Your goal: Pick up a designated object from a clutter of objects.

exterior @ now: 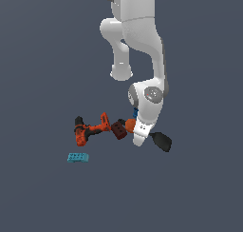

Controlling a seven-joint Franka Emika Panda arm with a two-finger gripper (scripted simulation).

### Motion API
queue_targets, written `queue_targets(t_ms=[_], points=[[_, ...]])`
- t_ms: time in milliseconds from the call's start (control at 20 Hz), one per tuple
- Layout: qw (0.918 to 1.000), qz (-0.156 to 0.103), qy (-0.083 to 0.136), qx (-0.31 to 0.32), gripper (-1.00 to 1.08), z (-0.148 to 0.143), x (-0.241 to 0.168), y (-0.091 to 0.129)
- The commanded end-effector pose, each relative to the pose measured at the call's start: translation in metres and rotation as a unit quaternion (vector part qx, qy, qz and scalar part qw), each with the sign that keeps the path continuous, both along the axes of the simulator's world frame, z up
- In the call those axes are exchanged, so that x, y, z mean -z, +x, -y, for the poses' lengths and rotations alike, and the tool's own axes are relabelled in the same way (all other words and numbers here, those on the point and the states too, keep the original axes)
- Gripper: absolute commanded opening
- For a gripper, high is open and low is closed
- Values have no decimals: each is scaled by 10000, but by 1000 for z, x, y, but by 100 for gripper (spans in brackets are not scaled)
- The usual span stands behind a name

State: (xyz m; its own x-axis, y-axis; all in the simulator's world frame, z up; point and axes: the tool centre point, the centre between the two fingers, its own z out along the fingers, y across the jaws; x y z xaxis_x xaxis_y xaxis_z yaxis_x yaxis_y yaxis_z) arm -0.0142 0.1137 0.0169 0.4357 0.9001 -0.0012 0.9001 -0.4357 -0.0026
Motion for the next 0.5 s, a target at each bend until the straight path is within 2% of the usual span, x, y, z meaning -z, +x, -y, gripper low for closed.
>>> queue_targets(t_ms=[0,450], points=[[10000,0,0,0,-100,0,0,0],[10000,0,0,0,-100,-2,-22,1]])
